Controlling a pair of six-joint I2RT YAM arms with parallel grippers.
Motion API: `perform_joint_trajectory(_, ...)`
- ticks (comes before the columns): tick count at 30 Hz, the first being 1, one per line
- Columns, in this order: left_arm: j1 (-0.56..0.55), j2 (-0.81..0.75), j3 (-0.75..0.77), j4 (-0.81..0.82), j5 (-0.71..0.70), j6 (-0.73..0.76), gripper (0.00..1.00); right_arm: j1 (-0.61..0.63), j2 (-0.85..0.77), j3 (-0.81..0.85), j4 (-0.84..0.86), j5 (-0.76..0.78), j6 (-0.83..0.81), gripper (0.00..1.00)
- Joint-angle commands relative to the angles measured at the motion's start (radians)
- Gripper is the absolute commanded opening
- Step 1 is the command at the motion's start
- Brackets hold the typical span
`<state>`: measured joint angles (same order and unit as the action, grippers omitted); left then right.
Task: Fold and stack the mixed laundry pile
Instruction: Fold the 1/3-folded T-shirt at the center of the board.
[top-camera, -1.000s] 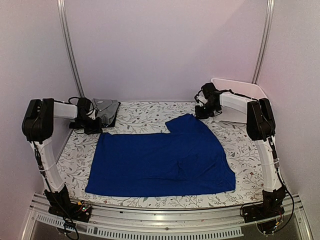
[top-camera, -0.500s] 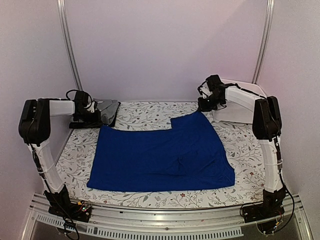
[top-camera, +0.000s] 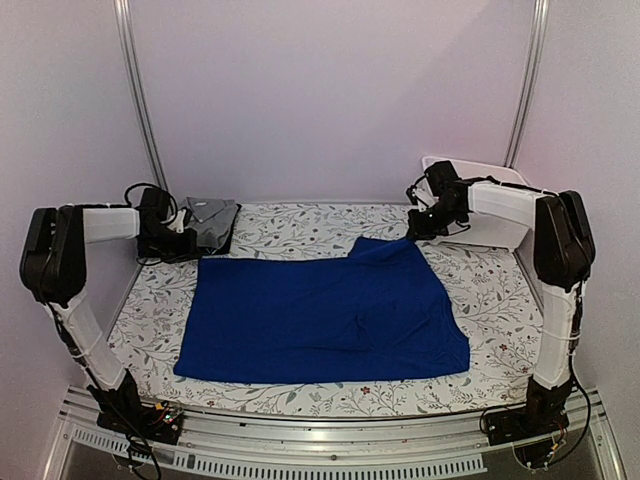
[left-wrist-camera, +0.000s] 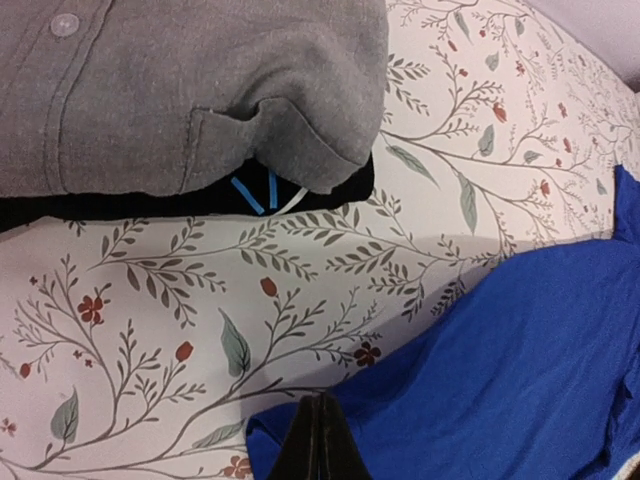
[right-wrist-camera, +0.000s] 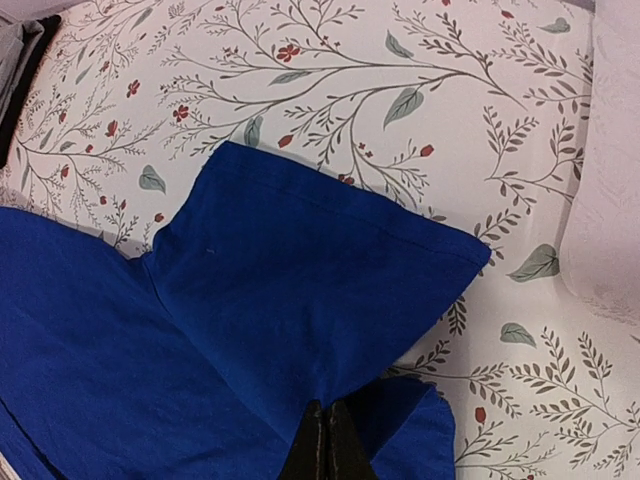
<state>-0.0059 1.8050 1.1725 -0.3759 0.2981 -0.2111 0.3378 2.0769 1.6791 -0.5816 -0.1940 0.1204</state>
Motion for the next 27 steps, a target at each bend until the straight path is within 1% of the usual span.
perform_joint_trajectory(1,0.005,-0.081,-0.045,-0.046,-0.02,0.037,0.0,-0.002,-0.099,-0.086,0.034,-0.019,0.012,0.0)
perform_joint_trajectory(11,0.005,-0.185,-0.128,-0.157,-0.094,0.076,0.0,-0.003,-0.246,-0.271,0.032,-0.018,0.021,0.0)
perform_joint_trajectory(16,0.005,-0.236,-0.178,-0.184,-0.141,0.088,0.0,-0.003,-0.313,-0.367,0.029,-0.03,0.027,0.0)
perform_joint_trajectory(20,0.005,-0.25,-0.206,-0.216,-0.177,0.066,0.0,-0.003,-0.36,-0.441,0.031,-0.025,0.038,0.0)
perform_joint_trajectory(27,0.004,-0.248,-0.242,-0.209,-0.169,0.048,0.0,-0.002,-0.4,-0.547,0.058,-0.054,0.063,0.0)
